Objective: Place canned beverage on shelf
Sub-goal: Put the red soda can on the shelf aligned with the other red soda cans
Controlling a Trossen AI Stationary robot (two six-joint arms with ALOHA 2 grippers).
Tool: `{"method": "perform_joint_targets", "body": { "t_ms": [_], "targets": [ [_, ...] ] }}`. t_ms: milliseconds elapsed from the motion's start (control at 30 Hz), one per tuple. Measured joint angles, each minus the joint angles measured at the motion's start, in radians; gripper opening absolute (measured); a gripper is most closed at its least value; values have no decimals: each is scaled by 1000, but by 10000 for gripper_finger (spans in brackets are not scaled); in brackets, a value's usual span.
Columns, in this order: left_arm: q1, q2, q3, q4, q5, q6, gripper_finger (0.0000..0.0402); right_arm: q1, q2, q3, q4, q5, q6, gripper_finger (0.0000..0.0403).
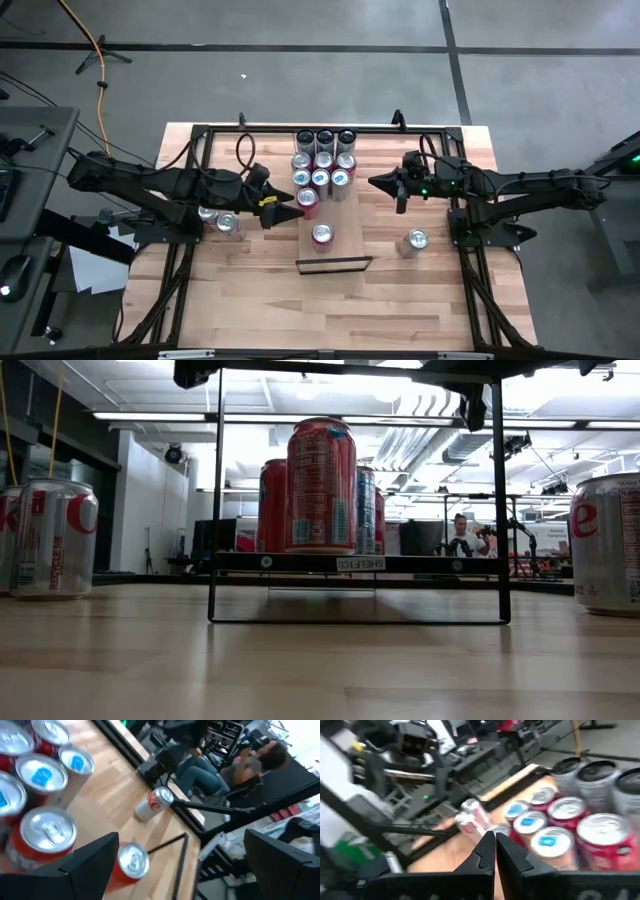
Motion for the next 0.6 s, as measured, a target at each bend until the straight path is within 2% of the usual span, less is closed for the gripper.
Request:
{"method": "perform_joint_targets", "body": {
  "t_ms": [167,300,433,600],
  "targets": [
    [-63,0,0,-3,-165,117,343,1,2,0,60,-85,67,0],
    [-93,0,0,-43,-229,171,292,10,2,0,116,-120,162,0],
    [-114,0,0,-118,-232,164,212,48,2,0,135,-72,203,0],
    [-138,0,-12,-169,-226,152,72,107,3,0,132,38,200,0]
  ]
}}
